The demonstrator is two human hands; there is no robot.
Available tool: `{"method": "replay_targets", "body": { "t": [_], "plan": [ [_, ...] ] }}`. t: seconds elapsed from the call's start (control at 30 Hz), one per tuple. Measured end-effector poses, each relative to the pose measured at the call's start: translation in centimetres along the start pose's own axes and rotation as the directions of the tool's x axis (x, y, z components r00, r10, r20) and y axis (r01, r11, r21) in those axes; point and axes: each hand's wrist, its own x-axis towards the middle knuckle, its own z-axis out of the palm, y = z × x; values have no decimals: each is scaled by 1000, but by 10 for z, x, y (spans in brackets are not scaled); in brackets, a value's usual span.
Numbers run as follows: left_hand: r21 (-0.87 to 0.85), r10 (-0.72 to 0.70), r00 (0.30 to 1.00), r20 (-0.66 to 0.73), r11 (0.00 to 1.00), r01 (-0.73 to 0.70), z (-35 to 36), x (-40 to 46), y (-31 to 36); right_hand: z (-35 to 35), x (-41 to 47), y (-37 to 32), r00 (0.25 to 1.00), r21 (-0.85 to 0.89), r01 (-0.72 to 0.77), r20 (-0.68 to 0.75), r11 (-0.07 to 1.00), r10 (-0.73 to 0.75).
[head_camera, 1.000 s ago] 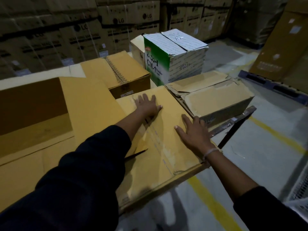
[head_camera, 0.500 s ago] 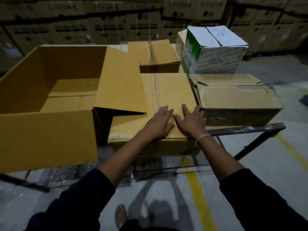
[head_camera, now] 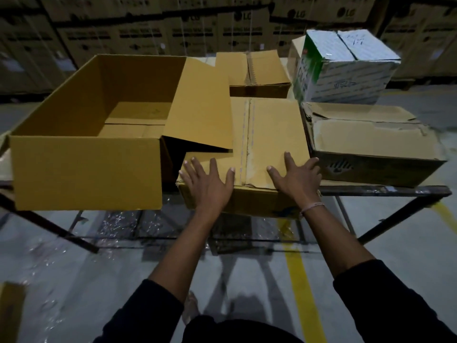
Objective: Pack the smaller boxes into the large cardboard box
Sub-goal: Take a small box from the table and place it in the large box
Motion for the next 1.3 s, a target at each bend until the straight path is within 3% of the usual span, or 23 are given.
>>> {"method": "replay_targets", "body": {
  "t": [0.27,0.6,0.87,1.3],
  "plan": [
    [-1,-156,980,120,988,157,-21,13,-12,-6,1,0,1000,31,-17,7,999,17],
    [146,-217,943,252,972,184,-25,-11,-6,-19,-11,6,993,32,-60,108,998,56],
    [3,-206,930,305,976,216,-42,24,-2,-32,18,-1,991,179,-51,127,983,29],
    [-77,-192,935,299,971,224,-27,-22,-21,-8,-12,15,997,177,-66,52,982,58]
  ]
}}
